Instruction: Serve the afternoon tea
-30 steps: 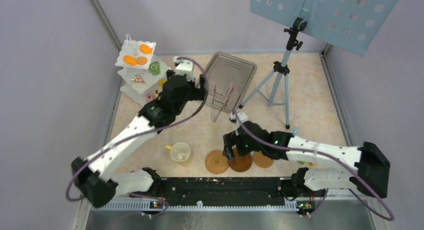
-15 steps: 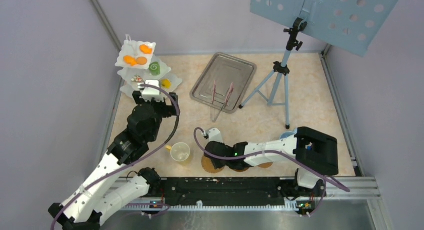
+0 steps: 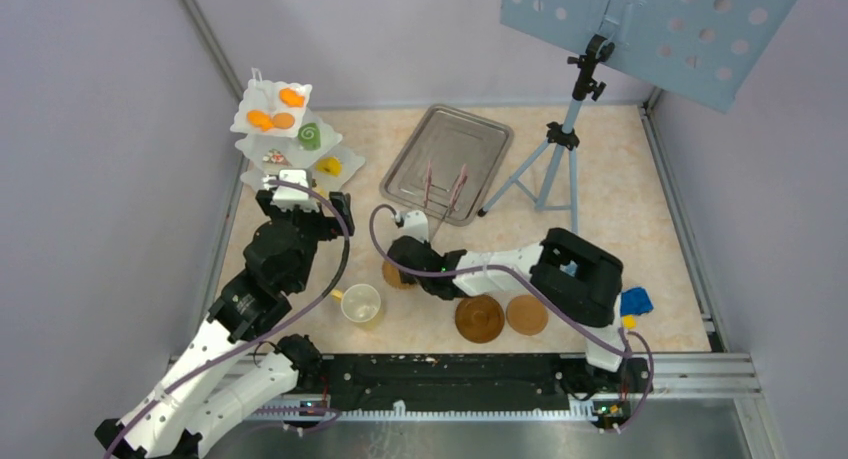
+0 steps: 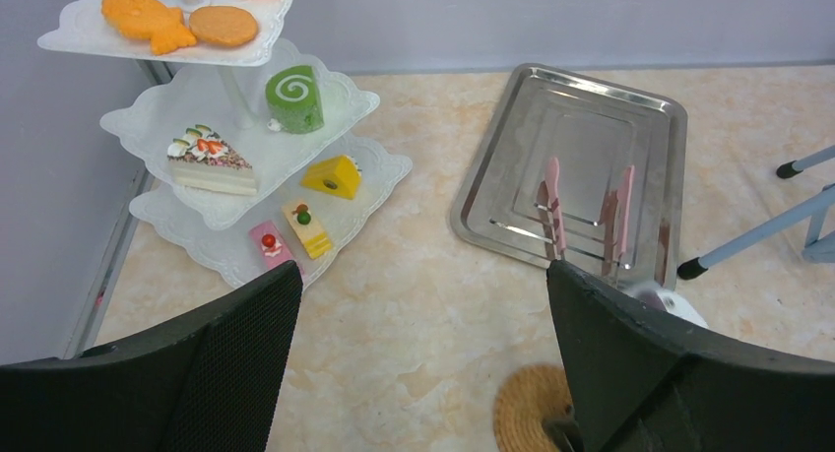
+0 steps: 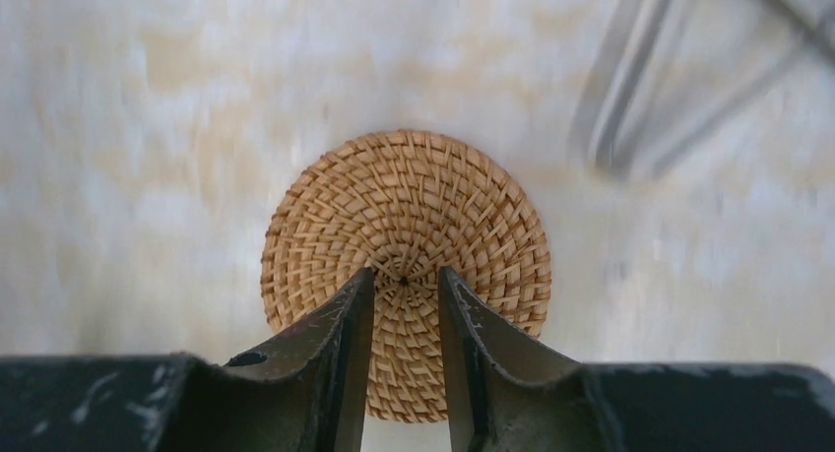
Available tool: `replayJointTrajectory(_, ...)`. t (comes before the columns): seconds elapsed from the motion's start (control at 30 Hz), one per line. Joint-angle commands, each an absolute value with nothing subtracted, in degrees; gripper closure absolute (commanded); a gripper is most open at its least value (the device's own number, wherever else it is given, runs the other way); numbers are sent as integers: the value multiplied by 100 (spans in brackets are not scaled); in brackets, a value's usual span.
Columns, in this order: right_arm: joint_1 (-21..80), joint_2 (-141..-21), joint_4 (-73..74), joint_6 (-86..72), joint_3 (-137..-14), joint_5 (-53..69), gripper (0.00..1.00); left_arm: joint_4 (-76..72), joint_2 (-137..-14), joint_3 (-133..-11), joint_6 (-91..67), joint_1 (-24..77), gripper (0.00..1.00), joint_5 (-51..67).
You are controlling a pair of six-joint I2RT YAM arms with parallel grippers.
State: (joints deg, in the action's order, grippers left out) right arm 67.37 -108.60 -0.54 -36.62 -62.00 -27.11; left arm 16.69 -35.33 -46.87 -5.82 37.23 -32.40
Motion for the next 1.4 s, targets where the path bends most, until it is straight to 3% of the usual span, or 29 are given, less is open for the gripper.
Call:
replayJointTrajectory(0.0,6219,-11796,-405,-3107,-7032,-2610,69,1422,-3469,-4623,-572,3729,1,-3332)
replayJointTrajectory(0.63,5509,-13566,520,-2964,-9909,-1827,64,1361,-3302,-4535,-579,3725,1,-3488)
replayJointTrajectory(0.8,5508,-13383,612,-2684,-10328,-1478,60,1319,-3347,-4516,-571,3731,1,-3427)
replayJointTrajectory(1.0,5503,-12433,1077,-2348,-10676,-1352,48,1353,-3422,-4521,-573,3728,1,-3627)
replayJointTrajectory(1.1,5507,-11378,915,-2279,-10038,-1342,45,1347,-3408,-4499,-570,3729,1,-3712)
replayJointTrajectory(1.23,5507,-9793,-316,-2242,-7557,-1204,35,1432,-3446,-4518,-765,3728,1,-3764)
replayJointTrajectory(1.37,5507,-8551,-272,-2188,-6060,-1111,35,2049,-3510,-4680,-1531,3727,1,-3269)
